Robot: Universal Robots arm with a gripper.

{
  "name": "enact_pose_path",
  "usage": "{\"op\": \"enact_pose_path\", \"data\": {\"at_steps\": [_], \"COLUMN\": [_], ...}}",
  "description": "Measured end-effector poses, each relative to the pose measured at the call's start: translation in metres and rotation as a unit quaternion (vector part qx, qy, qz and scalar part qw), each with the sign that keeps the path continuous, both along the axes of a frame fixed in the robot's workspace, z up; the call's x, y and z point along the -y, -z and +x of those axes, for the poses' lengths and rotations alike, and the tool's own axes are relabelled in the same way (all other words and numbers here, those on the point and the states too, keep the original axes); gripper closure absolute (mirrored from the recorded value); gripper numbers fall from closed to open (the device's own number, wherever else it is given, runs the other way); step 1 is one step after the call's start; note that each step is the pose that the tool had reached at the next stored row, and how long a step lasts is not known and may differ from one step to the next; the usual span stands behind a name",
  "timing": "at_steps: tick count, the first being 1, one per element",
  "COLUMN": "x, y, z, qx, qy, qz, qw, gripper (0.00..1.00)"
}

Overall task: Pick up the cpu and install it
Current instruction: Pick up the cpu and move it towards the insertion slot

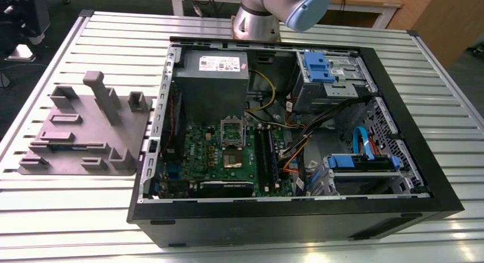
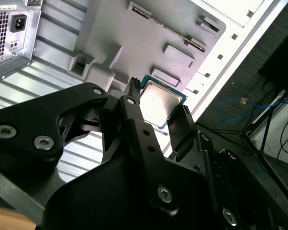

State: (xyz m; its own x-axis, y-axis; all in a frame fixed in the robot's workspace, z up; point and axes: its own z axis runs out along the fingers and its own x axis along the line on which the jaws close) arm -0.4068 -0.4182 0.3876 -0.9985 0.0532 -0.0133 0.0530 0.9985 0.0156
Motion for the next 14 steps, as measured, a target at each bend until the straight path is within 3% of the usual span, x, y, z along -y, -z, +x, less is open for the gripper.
{"op": "enact_pose_path", "data": {"at_steps": [14], "x": [0.0], "y": [0.0], "z": [0.0148], "qx": [0.0], "qy": [0.0], "qz": [0.0], "qw": [1.0], "gripper": [0.53]}}
